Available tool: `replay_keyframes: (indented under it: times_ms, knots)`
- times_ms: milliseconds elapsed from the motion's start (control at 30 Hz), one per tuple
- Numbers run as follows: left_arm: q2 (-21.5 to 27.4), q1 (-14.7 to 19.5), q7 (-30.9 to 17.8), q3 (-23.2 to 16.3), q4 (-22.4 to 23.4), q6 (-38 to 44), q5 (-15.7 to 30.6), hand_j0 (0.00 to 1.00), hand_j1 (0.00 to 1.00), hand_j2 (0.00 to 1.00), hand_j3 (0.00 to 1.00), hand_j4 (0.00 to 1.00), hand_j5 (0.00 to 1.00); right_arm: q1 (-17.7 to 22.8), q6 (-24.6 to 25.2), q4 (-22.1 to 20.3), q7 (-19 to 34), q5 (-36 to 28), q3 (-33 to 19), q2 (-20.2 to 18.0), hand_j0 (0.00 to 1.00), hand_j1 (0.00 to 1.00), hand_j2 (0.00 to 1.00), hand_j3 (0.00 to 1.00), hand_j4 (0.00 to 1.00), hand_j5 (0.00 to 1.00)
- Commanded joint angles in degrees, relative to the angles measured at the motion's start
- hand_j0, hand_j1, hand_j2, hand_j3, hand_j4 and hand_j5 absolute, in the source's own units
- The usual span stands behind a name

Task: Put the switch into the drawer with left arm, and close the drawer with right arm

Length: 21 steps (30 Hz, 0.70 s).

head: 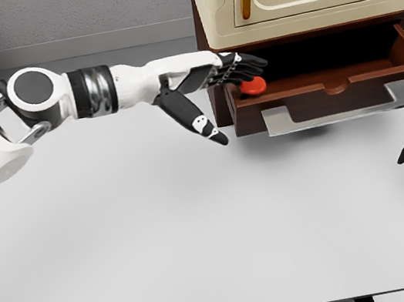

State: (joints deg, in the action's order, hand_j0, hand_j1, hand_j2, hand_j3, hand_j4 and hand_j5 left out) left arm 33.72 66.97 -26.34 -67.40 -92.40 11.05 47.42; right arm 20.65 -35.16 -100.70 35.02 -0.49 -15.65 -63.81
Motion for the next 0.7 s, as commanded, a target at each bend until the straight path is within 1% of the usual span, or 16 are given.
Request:
replay_keyframes:
  times_ms: [0, 200, 233, 267, 333, 367, 467, 500, 533, 567, 600, 633, 667]
  knots:
    - [-0.8, 0.0, 0.0, 0.0, 0.1, 0.0, 0.0, 1.00, 1.00, 1.00, 1.00, 1.00, 1.00, 0.0, 0.2, 0.0, 0.0, -0.4, 0.0, -0.1, 0.62, 0.62, 0.62, 0.62, 0.62, 0.62]
    - [-2.9, 0.0, -0.1, 0.0, 0.8, 0.1, -0.1, 1.00, 1.00, 1.00, 1.00, 1.00, 1.00, -0.1, 0.2, 0.0, 0.0, -0.4, -0.1, -0.1, 0.62, 0.62, 0.62, 0.62, 0.62, 0.62]
    - [-3.8, 0.0, -0.2, 0.0, 1.9, 0.1, -0.1, 1.00, 1.00, 1.00, 1.00, 1.00, 1.00, -0.1, 0.2, 0.0, 0.0, -0.4, -0.1, -0.1, 0.62, 0.62, 0.62, 0.62, 0.62, 0.62]
    - [-5.2, 0.1, -0.5, 0.0, 3.9, 0.0, -0.1, 1.00, 1.00, 1.00, 1.00, 1.00, 1.00, -0.2, 0.2, 0.0, 0.0, -0.4, -0.1, -0.1, 0.62, 0.62, 0.62, 0.62, 0.62, 0.62]
    - [-9.1, 0.2, -1.0, 0.2, 8.5, 0.0, -2.0, 1.00, 1.00, 1.00, 1.00, 1.00, 1.00, -0.4, 0.2, 0.0, 0.0, -0.5, -0.1, -0.1, 0.62, 0.62, 0.62, 0.62, 0.62, 0.62]
    - [-9.6, 0.4, -1.2, 0.3, 9.0, 0.0, -2.2, 1.00, 1.00, 1.00, 1.00, 1.00, 1.00, -0.4, 0.2, 0.0, 0.0, -0.8, -0.1, -0.1, 0.62, 0.62, 0.62, 0.62, 0.62, 0.62]
    - [-11.6, 0.9, -1.5, 0.5, 9.7, 0.0, -2.3, 1.00, 1.00, 1.00, 1.00, 1.00, 1.00, -0.4, 0.2, 0.0, 0.0, -1.0, -0.1, -0.1, 0.62, 0.62, 0.62, 0.62, 0.62, 0.62]
    - [-11.7, 1.8, -1.7, 0.5, 9.4, -0.1, -2.3, 1.00, 1.00, 1.00, 1.00, 1.00, 1.00, -0.4, 0.2, 0.0, 0.0, -1.0, -0.1, -0.1, 0.62, 0.62, 0.62, 0.62, 0.62, 0.62]
    - [-11.7, 2.5, -3.1, 0.6, 9.2, -0.1, -2.2, 1.00, 1.00, 1.00, 1.00, 1.00, 1.00, -0.4, 0.2, 0.0, 0.0, -1.1, -0.1, -0.1, 0.62, 0.62, 0.62, 0.62, 0.62, 0.62]
    - [-12.4, 2.8, -5.7, 1.7, 9.1, -0.2, -2.2, 1.00, 1.00, 1.00, 1.00, 1.00, 1.00, -0.4, 0.2, 0.0, 0.0, -1.1, -0.1, -0.1, 0.62, 0.62, 0.62, 0.62, 0.62, 0.62]
    - [-12.4, 2.9, -6.2, 1.9, 9.1, -0.2, -2.2, 1.00, 1.00, 1.00, 1.00, 1.00, 1.00, -0.4, 0.2, 0.0, 0.0, -1.1, -0.1, -0.1, 0.60, 0.60, 0.60, 0.60, 0.60, 0.60]
    - [-12.0, 4.0, -7.2, 2.3, 8.8, -0.6, -1.8, 1.00, 1.00, 1.00, 1.00, 1.00, 1.00, -0.5, 0.2, 0.0, 0.0, -1.1, -0.1, -0.1, 0.60, 0.60, 0.60, 0.60, 0.60, 0.60]
    - [-11.4, 4.3, -8.7, 3.8, 8.0, -0.7, -1.5, 1.00, 1.00, 1.00, 1.00, 1.00, 1.00, -0.5, 0.2, 0.0, 0.0, -1.1, 0.0, -0.6, 0.58, 0.58, 0.58, 0.58, 0.58, 0.58]
